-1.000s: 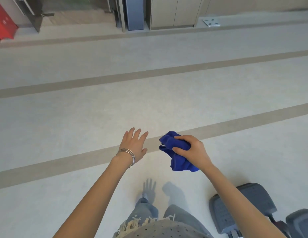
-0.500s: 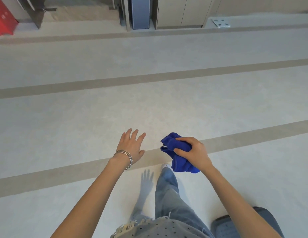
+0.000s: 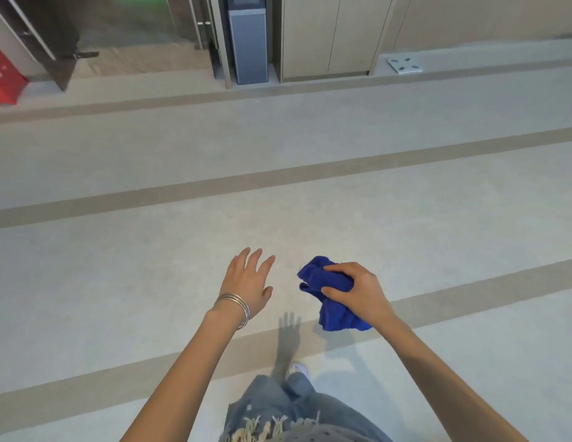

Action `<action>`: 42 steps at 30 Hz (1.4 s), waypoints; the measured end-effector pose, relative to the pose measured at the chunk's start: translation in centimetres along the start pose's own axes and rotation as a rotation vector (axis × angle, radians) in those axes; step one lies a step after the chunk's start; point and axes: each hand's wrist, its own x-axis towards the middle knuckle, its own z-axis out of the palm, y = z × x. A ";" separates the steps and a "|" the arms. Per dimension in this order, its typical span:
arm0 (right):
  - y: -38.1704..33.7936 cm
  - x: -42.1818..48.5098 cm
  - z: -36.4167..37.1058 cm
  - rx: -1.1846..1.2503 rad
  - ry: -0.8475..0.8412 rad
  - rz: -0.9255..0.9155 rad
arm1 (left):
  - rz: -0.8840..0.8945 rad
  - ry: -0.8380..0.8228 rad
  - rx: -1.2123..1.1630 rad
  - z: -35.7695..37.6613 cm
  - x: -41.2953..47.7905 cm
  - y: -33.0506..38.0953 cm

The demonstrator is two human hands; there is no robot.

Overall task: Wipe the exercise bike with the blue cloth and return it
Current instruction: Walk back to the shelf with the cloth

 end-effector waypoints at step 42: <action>-3.1 52.2 -11.6 0.089 0.110 0.198 | 0.141 -0.164 0.009 -13.6 53.8 -10.1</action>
